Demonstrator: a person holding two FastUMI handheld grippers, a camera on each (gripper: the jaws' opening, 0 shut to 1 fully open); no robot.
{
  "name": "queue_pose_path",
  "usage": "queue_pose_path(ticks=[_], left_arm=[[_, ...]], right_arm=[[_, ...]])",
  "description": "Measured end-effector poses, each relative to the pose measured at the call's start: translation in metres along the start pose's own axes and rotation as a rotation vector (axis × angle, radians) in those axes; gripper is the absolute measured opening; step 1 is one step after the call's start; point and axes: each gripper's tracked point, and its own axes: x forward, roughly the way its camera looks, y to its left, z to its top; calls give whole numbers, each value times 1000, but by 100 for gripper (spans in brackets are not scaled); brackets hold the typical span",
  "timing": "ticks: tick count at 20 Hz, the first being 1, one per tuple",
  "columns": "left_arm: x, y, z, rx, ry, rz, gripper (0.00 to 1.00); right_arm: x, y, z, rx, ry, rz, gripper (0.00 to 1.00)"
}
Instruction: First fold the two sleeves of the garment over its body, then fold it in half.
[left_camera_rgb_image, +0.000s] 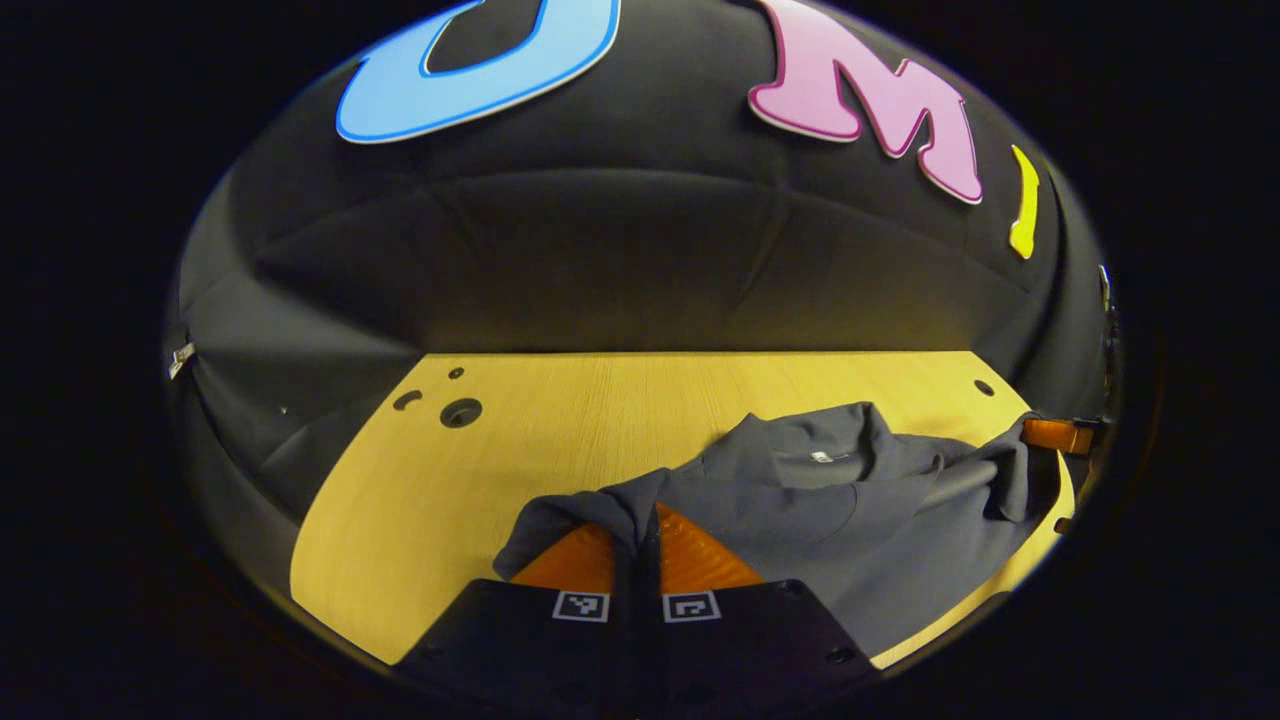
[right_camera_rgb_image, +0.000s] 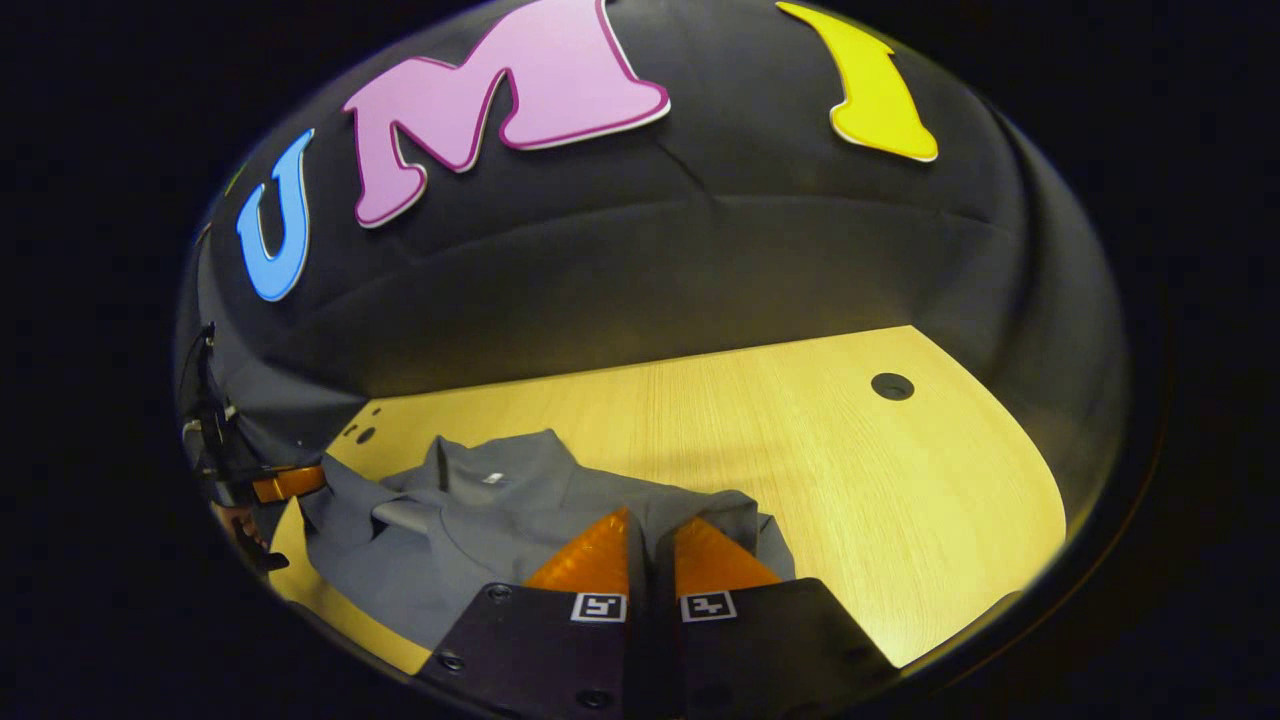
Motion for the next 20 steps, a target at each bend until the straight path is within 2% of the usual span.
queue_pose_path(ticks=[6, 9, 11, 13, 14, 15, 16, 17, 18, 19, 20], left_arm=[[37, -3, -30, 44, 57, 39, 5], [45, -2, -36, 46, 69, 60, 6], [45, -2, -37, 45, 75, 67, 8], [44, -1, -42, 55, 92, 71, 15], [41, -2, -41, 58, 97, 70, 20], [39, -1, -40, 56, 95, 73, 22], [36, 0, -35, 50, 80, 78, 31], [31, 0, -31, 37, 71, 74, 39], [23, -2, -29, 21, 63, 66, 55], [18, -4, -28, 9, 56, 59, 62], [8, -5, -25, 9, 48, 59, 70]], right_arm=[[31, -8, -27, -24, 43, -30, 7], [38, -13, -40, -28, 71, -46, 14], [37, -15, -42, -17, 84, -50, 23], [34, -15, -40, -7, 79, -53, 26], [30, -15, -37, -8, 73, -54, 19], [26, -15, -34, -10, 66, -56, 26], [21, -14, -30, -9, 59, -52, 30], [16, -14, -28, -11, 52, -58, 43], [10, -14, -24, -9, 42, -62, 48], [4, -14, -20, -2, 32, -66, 60], [-5, -14, -13, 13, 16, -68, 86]])
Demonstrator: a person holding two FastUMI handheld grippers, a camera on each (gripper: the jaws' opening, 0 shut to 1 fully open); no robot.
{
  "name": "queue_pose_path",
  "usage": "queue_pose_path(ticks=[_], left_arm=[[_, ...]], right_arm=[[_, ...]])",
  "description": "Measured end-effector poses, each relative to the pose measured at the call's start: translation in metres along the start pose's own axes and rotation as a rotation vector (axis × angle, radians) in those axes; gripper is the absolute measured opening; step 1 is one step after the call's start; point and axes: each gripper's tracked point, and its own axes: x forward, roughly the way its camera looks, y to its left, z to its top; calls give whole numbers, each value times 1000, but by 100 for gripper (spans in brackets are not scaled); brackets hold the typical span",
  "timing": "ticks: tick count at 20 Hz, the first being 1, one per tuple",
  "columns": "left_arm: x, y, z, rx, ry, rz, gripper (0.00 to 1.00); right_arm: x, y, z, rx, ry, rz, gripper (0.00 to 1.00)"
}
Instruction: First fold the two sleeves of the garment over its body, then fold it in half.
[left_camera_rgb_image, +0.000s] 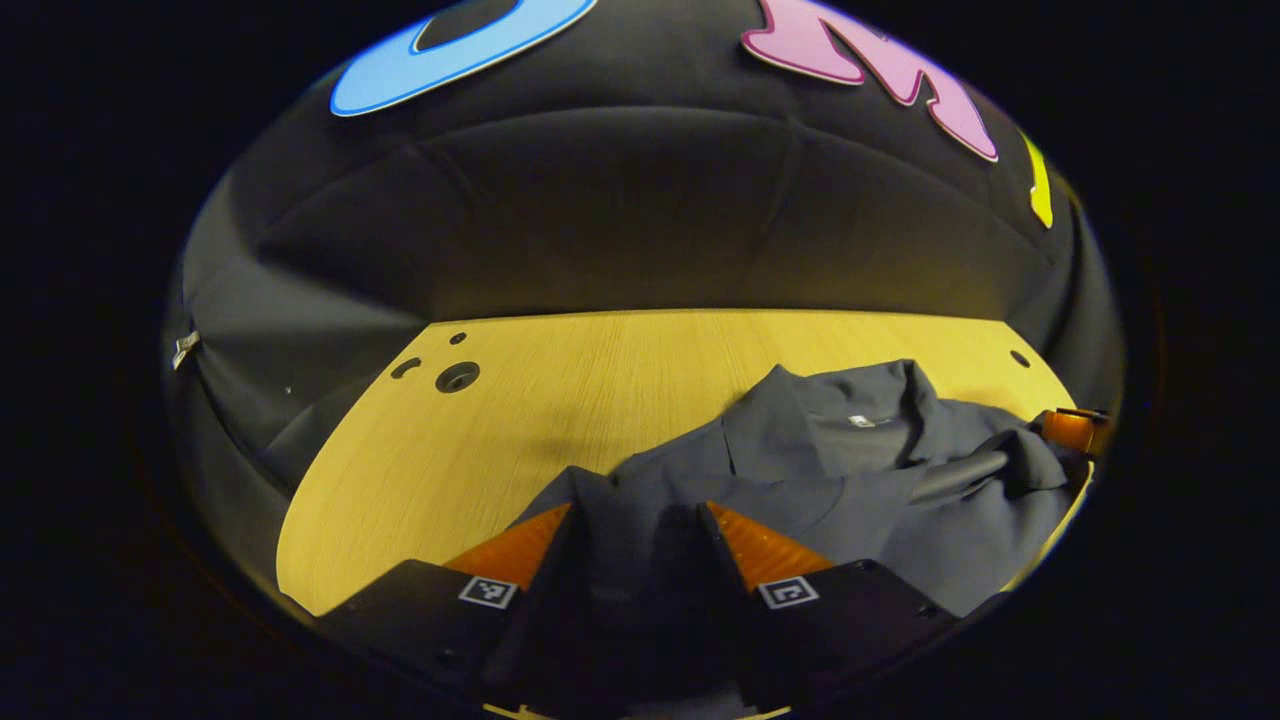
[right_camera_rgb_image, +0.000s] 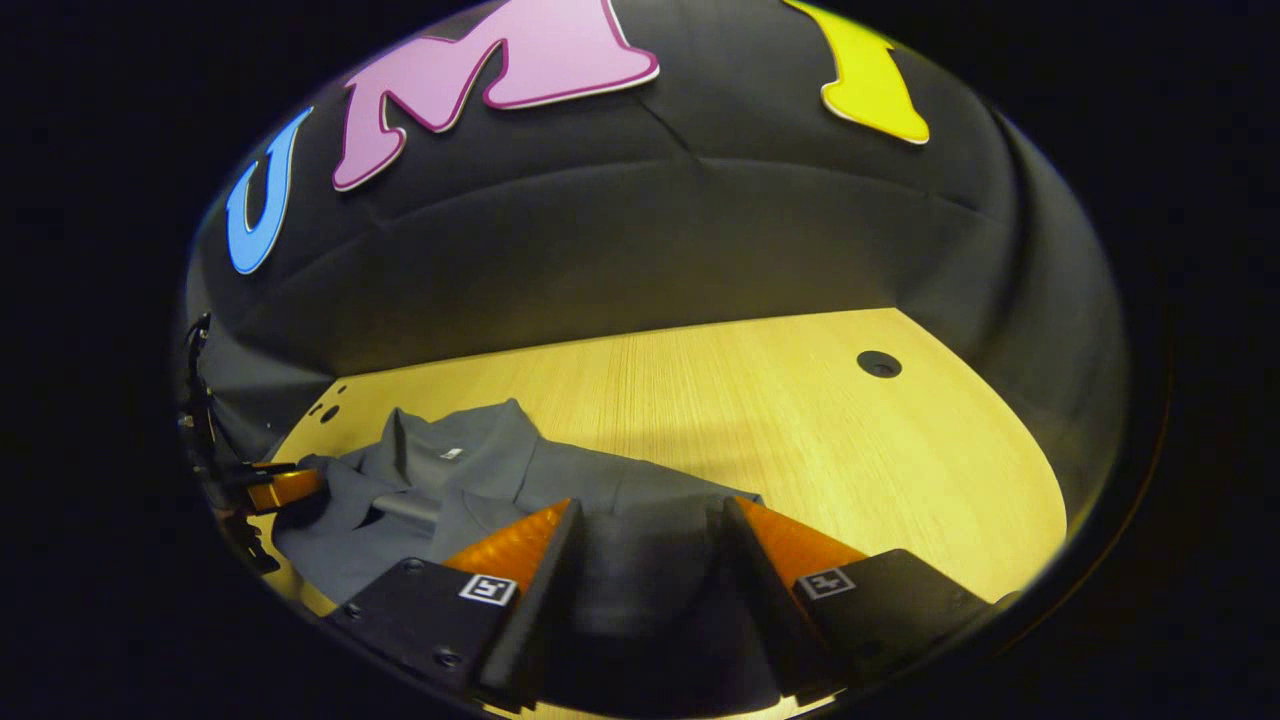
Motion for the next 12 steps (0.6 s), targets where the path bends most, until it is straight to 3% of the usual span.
queue_pose_path(ticks=[1, 3, 12], left_arm=[[-10, 1, 1, 7, -11, 4, 80], [-38, 0, 11, 28, -50, 7, 84], [-201, -31, 28, 48, -191, -85, 85]], right_arm=[[-8, 0, 5, 12, -12, -2, 88], [-29, -1, 14, 25, -35, 0, 88], [-172, 9, 40, 29, -126, 63, 88]])
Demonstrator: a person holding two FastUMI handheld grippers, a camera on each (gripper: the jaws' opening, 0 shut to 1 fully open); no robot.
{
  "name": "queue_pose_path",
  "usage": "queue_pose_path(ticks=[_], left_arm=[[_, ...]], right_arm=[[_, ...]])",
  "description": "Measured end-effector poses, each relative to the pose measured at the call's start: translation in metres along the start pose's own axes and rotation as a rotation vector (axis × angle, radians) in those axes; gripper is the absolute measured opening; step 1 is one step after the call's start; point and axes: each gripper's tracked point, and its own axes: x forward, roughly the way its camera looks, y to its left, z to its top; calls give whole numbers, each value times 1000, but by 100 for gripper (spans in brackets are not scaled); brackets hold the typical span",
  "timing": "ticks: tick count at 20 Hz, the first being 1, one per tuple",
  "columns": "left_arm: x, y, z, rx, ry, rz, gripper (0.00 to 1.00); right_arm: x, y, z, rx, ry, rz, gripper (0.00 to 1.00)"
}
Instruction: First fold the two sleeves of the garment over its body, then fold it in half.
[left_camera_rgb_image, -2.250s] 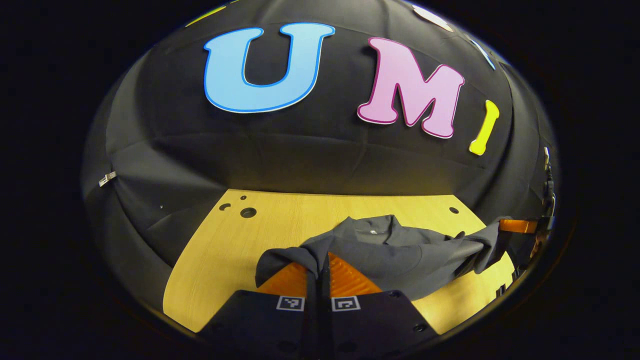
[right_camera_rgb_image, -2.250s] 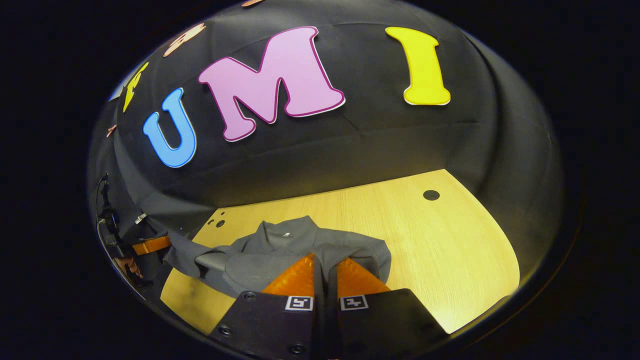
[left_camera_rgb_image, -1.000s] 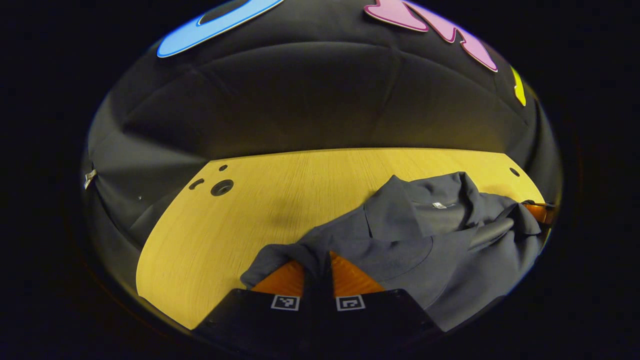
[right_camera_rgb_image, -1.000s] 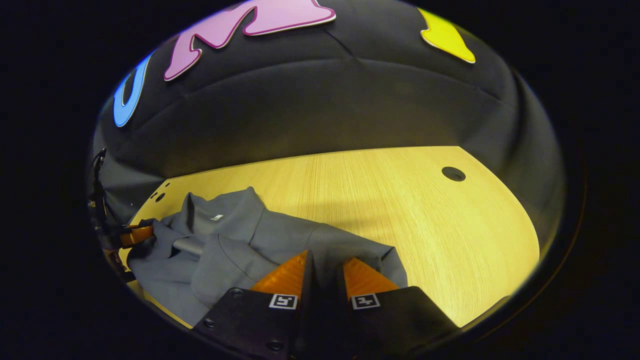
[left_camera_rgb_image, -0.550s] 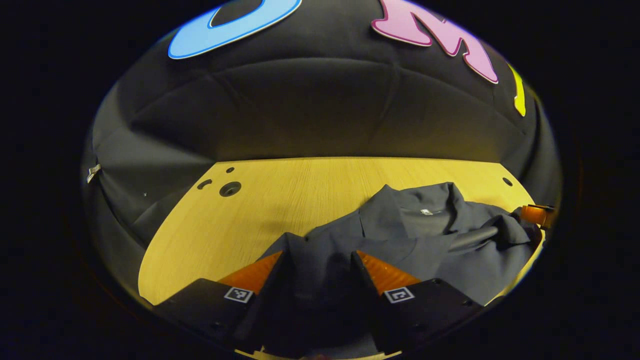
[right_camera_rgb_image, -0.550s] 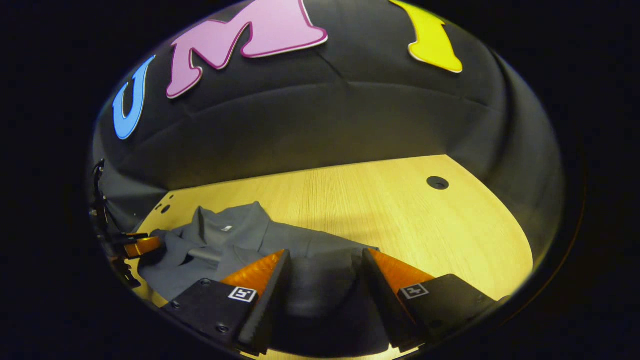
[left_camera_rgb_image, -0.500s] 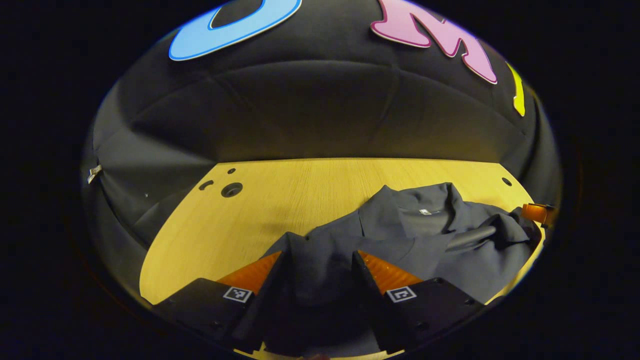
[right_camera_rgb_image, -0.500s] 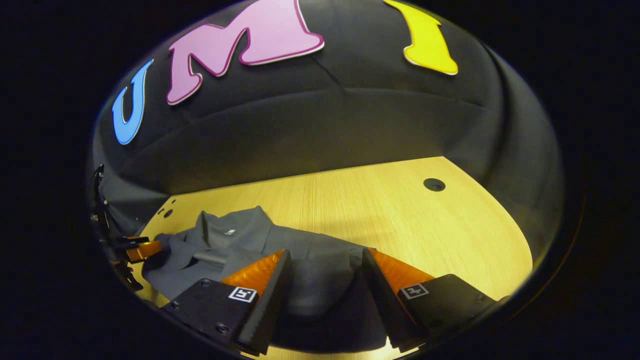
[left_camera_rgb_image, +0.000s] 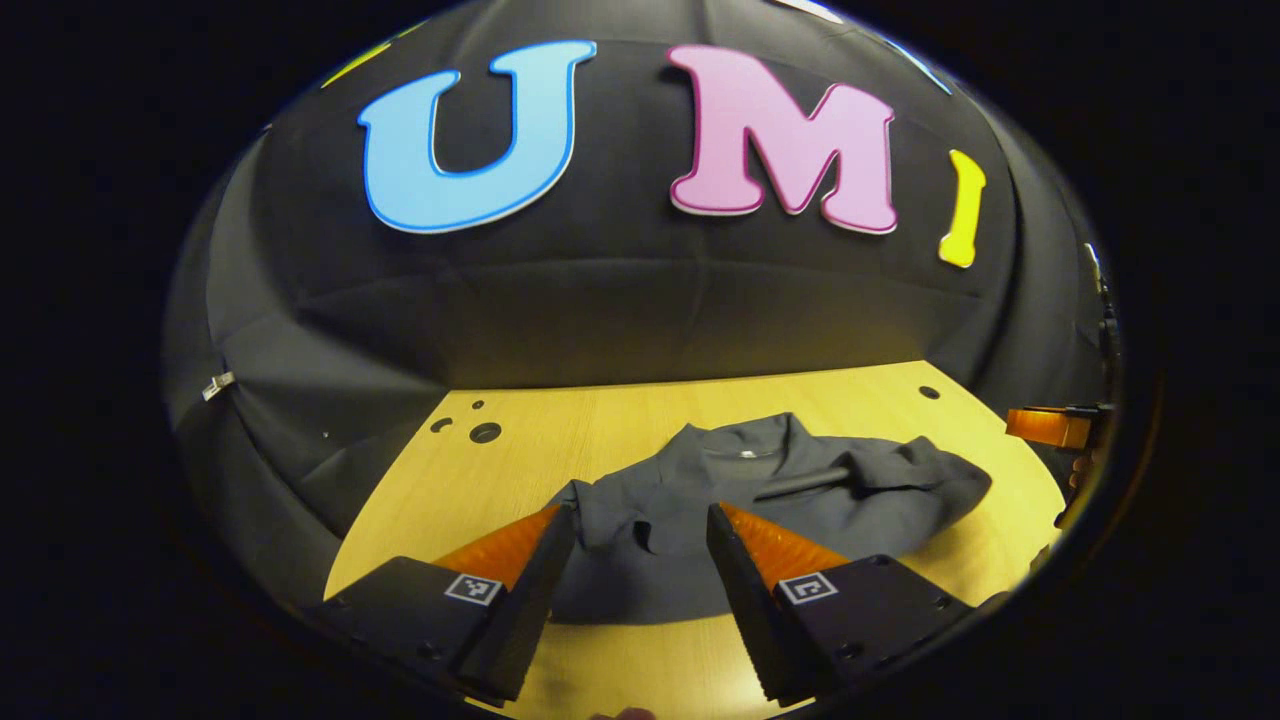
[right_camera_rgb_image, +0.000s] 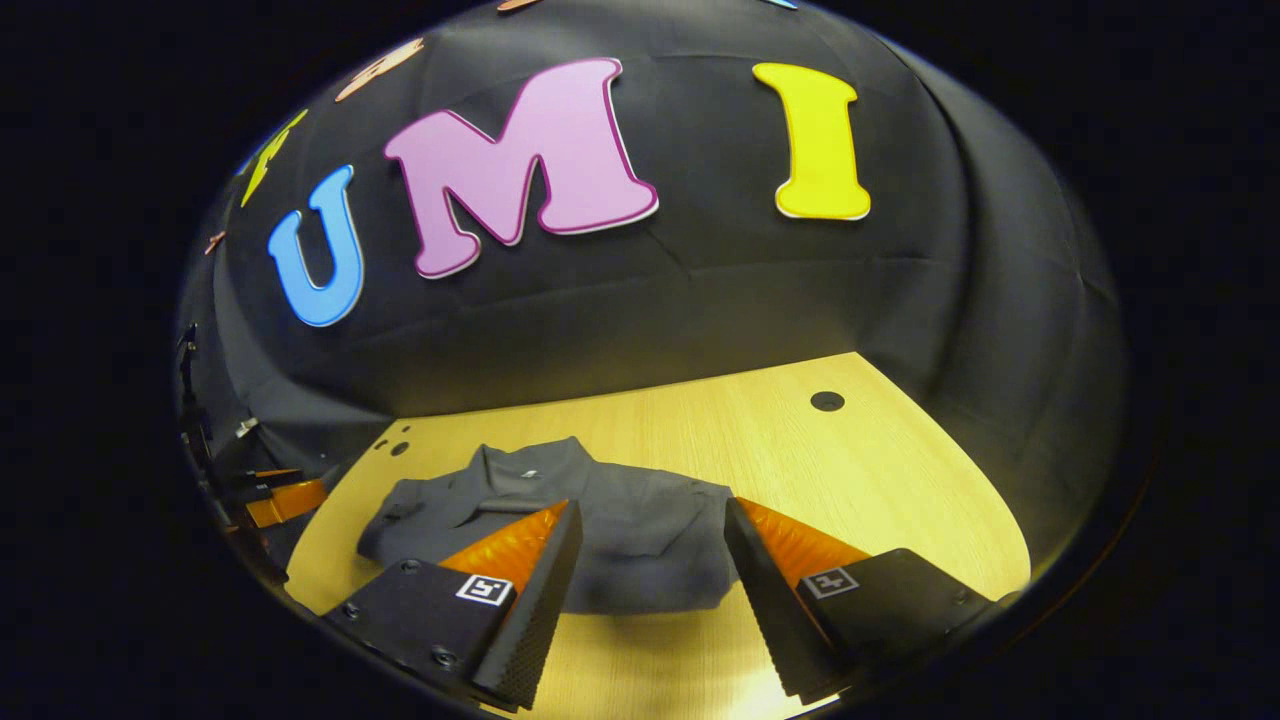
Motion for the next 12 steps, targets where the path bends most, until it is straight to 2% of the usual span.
queue_pose_path(ticks=[4, 8, 12], left_arm=[[-66, -20, -4, -27, -22, 8, 85], [-114, -28, -19, -48, -15, 55, 85], [-145, -33, -31, -66, -16, 66, 85]], right_arm=[[-48, 7, 8, 18, -20, 60, 88], [-80, 3, -9, -21, -5, 110, 88], [-107, -1, -21, -6, 1, 108, 89]])
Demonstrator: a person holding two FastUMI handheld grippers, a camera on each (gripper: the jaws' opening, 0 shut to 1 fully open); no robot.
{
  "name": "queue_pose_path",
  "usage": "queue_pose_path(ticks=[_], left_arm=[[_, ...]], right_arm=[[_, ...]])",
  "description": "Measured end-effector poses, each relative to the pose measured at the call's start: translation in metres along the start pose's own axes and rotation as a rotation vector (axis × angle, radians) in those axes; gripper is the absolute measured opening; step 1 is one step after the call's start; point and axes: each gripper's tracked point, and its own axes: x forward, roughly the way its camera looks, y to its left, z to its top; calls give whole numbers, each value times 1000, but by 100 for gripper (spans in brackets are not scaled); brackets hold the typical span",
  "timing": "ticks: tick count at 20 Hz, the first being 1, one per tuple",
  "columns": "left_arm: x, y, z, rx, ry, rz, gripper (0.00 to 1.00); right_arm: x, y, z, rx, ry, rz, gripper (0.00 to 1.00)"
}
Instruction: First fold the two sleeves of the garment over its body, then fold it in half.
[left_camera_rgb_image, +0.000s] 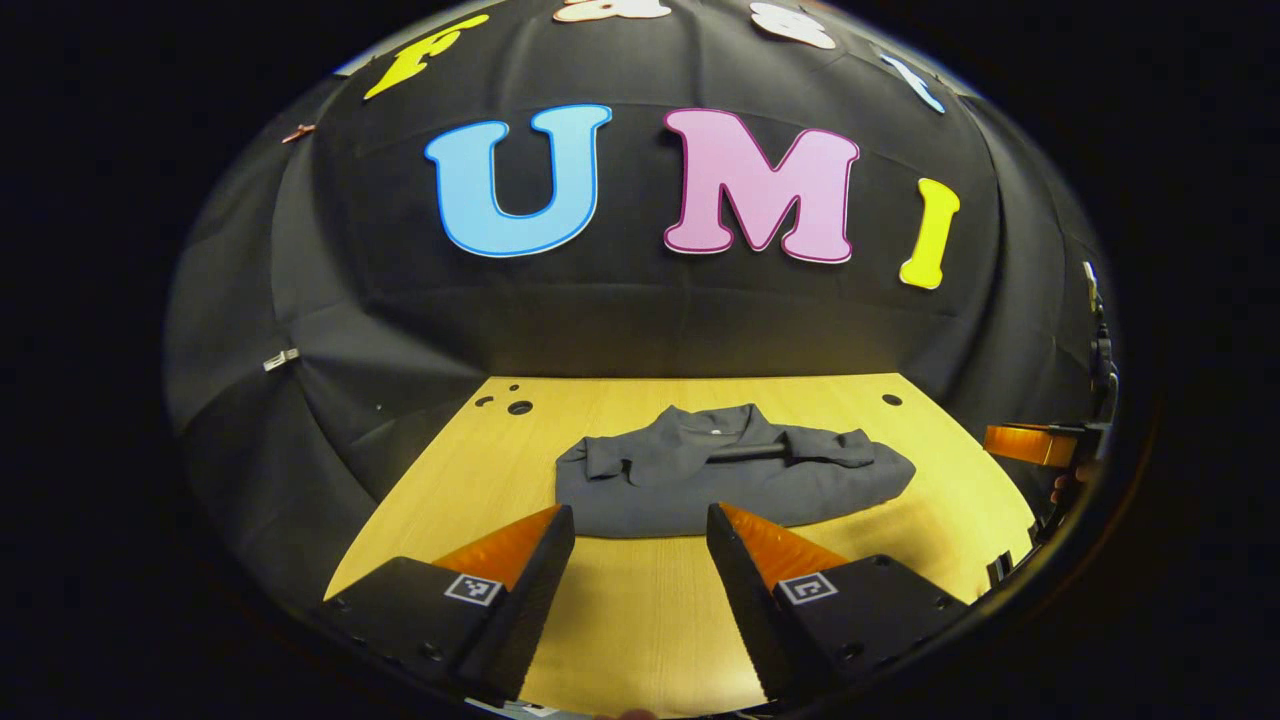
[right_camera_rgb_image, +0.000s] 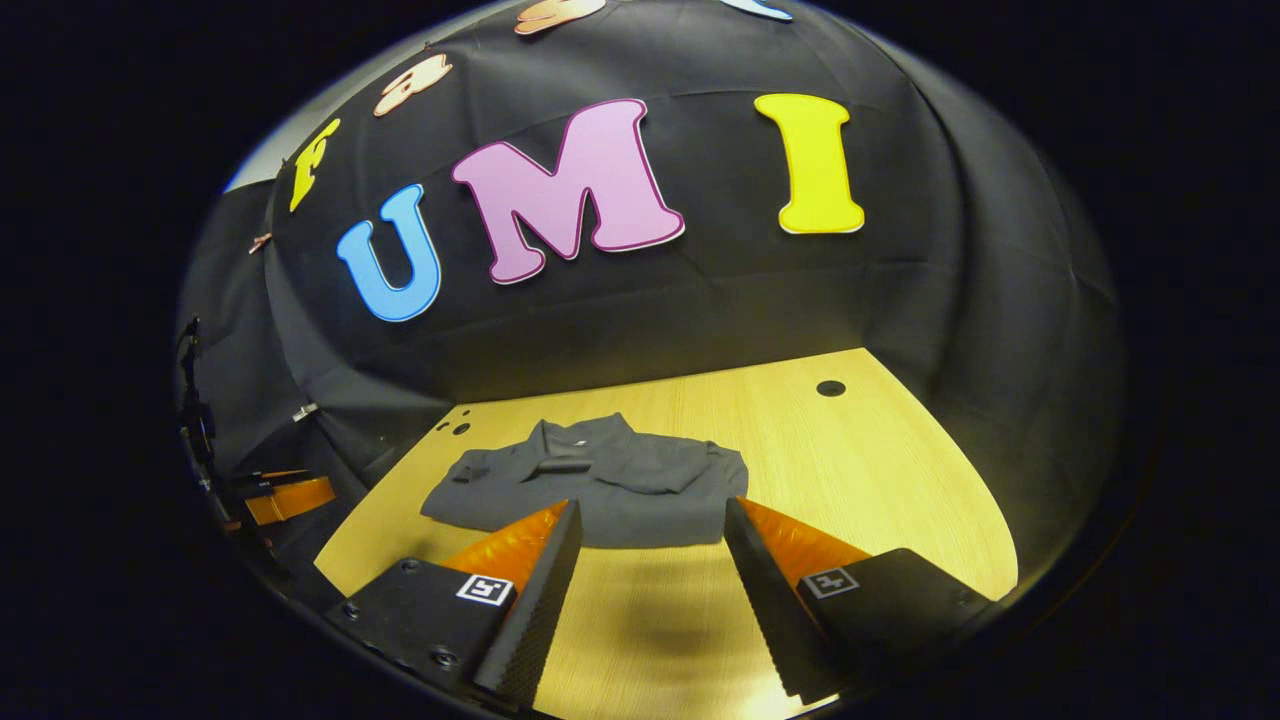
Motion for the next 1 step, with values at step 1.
queue_pose_path(ticks=[1], left_arm=[[-6, 2, -1, 8, -5, 0, 85]], right_arm=[[-6, 1, -1, 1, -5, -4, 89]])
